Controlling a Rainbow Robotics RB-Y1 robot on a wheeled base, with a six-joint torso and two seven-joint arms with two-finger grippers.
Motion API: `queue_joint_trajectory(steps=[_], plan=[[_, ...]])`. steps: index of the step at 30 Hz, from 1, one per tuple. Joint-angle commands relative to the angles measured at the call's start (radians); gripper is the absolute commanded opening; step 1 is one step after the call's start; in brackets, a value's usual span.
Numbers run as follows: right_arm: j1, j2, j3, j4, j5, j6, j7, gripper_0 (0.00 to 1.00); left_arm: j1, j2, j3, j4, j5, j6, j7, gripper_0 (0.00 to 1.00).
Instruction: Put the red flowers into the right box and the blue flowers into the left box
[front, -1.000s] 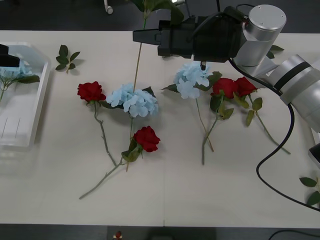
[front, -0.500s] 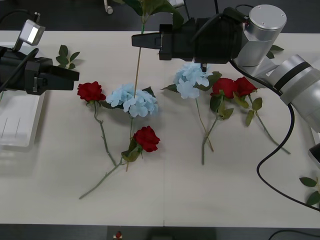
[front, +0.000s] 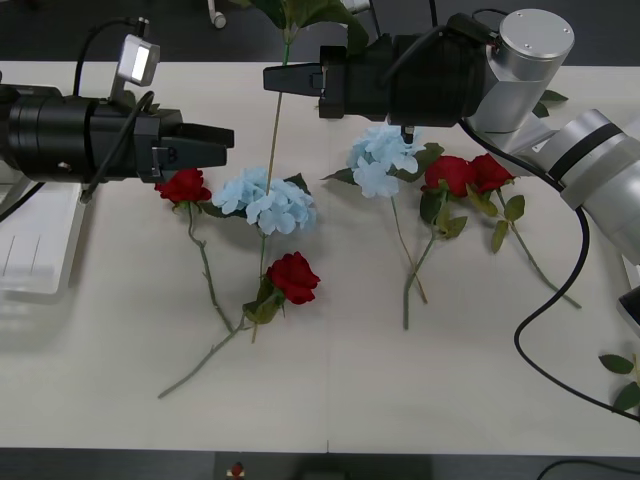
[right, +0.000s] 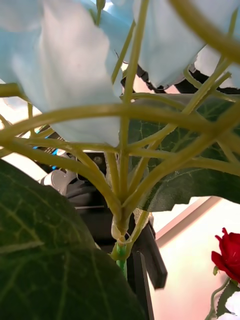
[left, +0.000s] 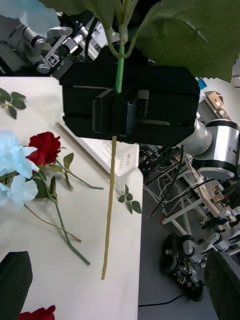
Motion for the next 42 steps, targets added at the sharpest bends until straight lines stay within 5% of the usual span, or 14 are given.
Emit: queue_joint_trajectory(steps=[1,10,11,12,13,38,40,41,42], plan=[[-0.034,-0.023,-0.007,-0.017,-0.022,0.012,0.03,0.0,-0.019,-0.03,0.001,-0.034,-0.03,-0.026,0.044,1.0],[-0.034,-0.023,-0.007,-0.018,-0.034,0.023,0.032,0.0,-0.019,-0.108,0.0,-0.057,-0.108,-0.054,0.066,0.95],[-0.034,-0.023,-0.007,-0.018,-0.034,0.024,0.032,0.0,-0.019,-0.116,0.0,-0.061,-0.116,-0.055,0.069,0.68],[-0.034,-0.023,-0.007,-0.017,-0.036,0.024,0.032,0.0,-0.019,-0.122,0.0,-0.061,-0.117,-0.055,0.072,0.16],[-0.034,-0.023,-0.007,-0.018,-0.036,0.024,0.033,0.0,-0.019,-0.125,0.0,-0.061,-0.119,-0.055,0.073,0.0],[-0.034,-0.03,-0.005,-0.017,-0.056,0.047,0.024,0.01,-0.017,-0.125,0.0,-0.063,-0.112,-0.055,0.095,0.0],[-0.034,-0.038,-0.005,-0.017,-0.051,0.041,0.023,0.57,-0.019,-0.124,-0.002,-0.061,-0.112,-0.054,0.096,0.0],[-0.034,-0.039,-0.005,-0.017,-0.033,0.041,0.023,0.74,-0.017,-0.122,0.0,-0.061,-0.109,-0.054,0.096,0.0],[-0.034,-0.043,-0.005,-0.018,-0.025,0.041,0.023,0.81,-0.019,-0.121,0.0,-0.063,-0.108,-0.054,0.096,0.0]])
